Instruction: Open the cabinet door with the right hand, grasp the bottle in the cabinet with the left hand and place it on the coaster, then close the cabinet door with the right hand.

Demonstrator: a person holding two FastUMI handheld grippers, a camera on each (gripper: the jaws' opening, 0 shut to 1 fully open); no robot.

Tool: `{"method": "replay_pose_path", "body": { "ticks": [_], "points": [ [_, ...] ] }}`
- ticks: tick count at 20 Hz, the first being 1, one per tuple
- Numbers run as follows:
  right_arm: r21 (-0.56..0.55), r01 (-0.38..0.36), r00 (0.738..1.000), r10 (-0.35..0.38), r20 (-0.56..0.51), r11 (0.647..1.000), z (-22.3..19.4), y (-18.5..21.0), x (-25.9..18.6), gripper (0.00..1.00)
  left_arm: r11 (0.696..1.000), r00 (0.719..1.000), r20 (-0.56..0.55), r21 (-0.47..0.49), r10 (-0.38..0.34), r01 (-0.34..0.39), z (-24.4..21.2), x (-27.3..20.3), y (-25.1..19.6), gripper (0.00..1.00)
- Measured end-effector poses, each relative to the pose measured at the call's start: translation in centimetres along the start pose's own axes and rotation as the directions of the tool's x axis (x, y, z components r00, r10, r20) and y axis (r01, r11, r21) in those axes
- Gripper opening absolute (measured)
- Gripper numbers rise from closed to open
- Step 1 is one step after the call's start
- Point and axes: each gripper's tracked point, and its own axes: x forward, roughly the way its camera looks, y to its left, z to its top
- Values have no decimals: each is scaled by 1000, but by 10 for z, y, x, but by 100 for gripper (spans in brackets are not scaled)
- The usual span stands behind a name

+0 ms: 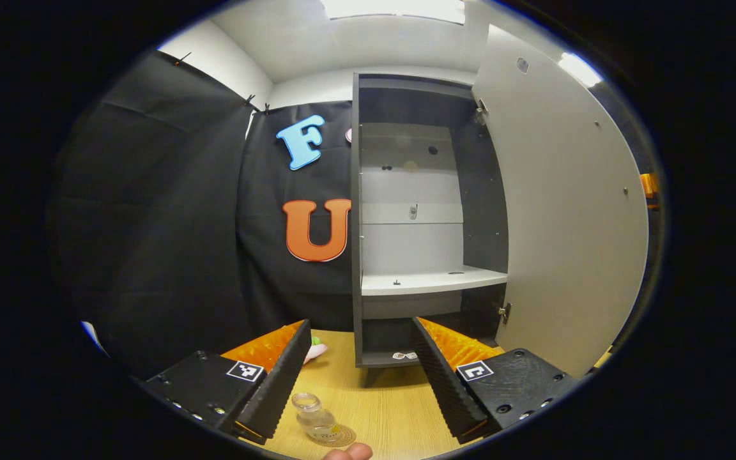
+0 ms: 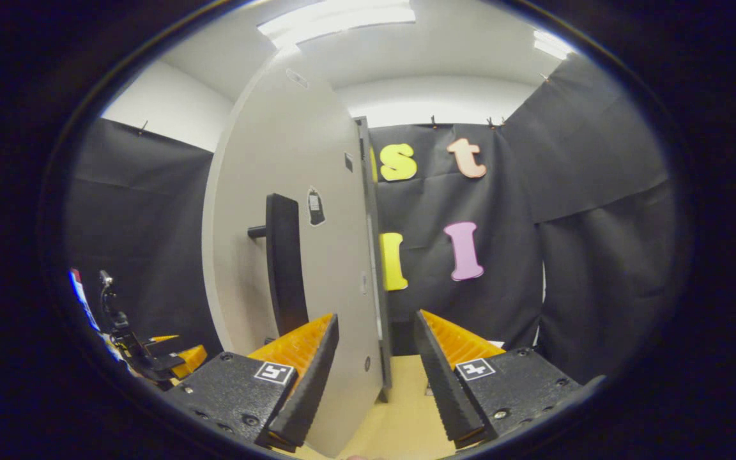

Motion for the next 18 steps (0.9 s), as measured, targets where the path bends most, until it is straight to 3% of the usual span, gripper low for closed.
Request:
{"method": "replay_pose_path", "body": {
  "ticks": [3,10,18],
  "points": [
    [12,-100,995,100,-18,995,-8,46,11,78,1000,1000,9,-7,-2,2,2,-5,2,94],
    [-13,-246,969,245,-42,969,-18,127,65,78,1000,999,34,30,-9,8,5,-15,12,94],
    [-80,-264,960,254,-122,961,-65,195,168,80,999,999,18,15,-49,49,-2,-11,5,94]
  ]
}}
